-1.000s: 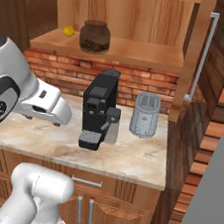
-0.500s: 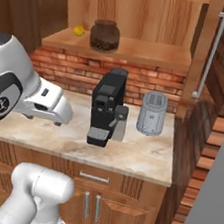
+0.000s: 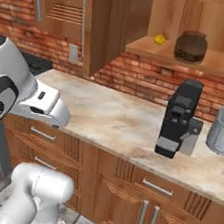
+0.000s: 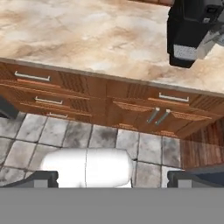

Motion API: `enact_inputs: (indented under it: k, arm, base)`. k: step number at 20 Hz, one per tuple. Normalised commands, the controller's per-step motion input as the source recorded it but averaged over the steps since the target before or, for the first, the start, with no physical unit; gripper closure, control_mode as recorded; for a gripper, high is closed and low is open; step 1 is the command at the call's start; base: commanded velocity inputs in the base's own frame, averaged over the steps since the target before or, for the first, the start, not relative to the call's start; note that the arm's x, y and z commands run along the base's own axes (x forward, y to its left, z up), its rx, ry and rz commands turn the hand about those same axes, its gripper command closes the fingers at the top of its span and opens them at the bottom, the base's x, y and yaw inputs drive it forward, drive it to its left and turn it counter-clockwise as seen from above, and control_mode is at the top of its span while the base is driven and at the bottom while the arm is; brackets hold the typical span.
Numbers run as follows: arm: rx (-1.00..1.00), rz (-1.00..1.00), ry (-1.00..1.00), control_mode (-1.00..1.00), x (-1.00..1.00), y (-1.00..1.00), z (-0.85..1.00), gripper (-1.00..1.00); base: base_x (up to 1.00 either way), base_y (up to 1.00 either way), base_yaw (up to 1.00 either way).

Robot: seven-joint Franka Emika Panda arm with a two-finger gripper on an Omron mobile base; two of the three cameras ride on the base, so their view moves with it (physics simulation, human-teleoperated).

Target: Pick the jar and jar from the dining table and place them in the open cabinet. Close the cabinet after placing the objects.

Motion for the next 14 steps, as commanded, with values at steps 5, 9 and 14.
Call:
enact_inputs:
  k: [5, 9, 14]
  arm:
    - [0.0, 0.0, 0.0, 1.0, 0.0, 0.0, 0.0, -1.0]
    - [0.0, 0.0, 0.0, 1.0, 0.0, 0.0, 0.0, -1.0]
    - [0.0, 0.0, 0.0, 1.0, 0.0, 0.0, 0.0, -1.0]
  base:
    - [-0.01, 0.98, 0.71]
    - [0.0, 0.87, 0.79]
    - [0.0, 0.91, 0.79]
